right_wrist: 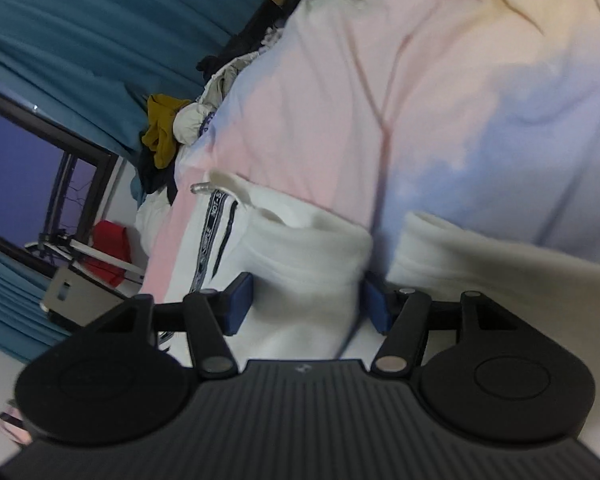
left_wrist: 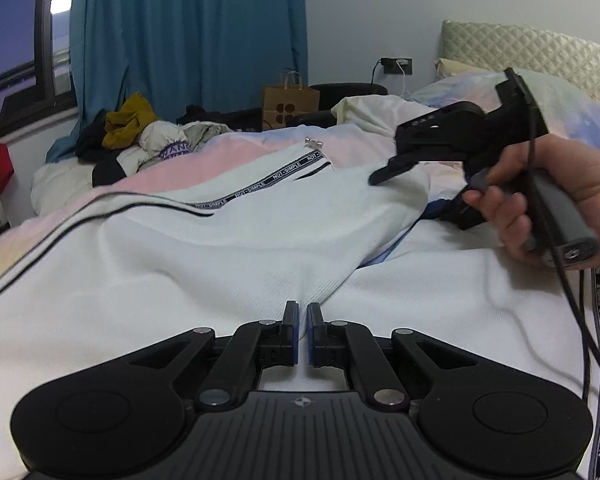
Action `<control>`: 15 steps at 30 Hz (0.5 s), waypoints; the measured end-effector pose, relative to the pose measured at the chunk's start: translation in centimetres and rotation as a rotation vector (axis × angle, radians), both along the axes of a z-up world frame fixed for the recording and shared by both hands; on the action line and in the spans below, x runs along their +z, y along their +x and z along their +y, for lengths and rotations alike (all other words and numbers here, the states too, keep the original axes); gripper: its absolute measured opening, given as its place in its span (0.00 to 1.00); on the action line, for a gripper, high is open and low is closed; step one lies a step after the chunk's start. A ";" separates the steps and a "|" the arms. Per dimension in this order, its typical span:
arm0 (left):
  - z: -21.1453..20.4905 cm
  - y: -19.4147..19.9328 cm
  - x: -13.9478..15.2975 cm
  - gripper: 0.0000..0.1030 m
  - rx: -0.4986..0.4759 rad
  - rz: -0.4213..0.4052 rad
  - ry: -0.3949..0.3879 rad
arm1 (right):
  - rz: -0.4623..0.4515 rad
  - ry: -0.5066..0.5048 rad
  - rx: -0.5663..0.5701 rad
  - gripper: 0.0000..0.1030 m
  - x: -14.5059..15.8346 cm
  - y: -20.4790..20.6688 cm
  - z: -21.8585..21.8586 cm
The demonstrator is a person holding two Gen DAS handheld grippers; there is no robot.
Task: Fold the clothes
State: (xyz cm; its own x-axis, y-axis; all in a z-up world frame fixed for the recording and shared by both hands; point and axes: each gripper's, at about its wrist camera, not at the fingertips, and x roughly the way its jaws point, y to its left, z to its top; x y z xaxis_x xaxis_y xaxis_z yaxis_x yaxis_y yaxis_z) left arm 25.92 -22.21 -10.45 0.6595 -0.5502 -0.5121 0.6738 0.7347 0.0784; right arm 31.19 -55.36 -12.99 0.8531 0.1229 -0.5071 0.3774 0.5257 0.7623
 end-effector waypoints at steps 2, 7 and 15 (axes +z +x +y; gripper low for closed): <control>0.0 0.0 -0.1 0.04 0.005 0.005 -0.003 | -0.028 -0.009 0.018 0.61 0.4 1.0 0.6; 0.0 -0.5 0.2 0.04 0.010 -0.002 -0.007 | -0.072 -0.073 0.006 0.52 1.6 2.8 1.6; -0.5 -0.2 0.3 0.05 0.012 0.041 -0.017 | -0.107 -0.184 -0.039 0.21 1.9 2.2 0.3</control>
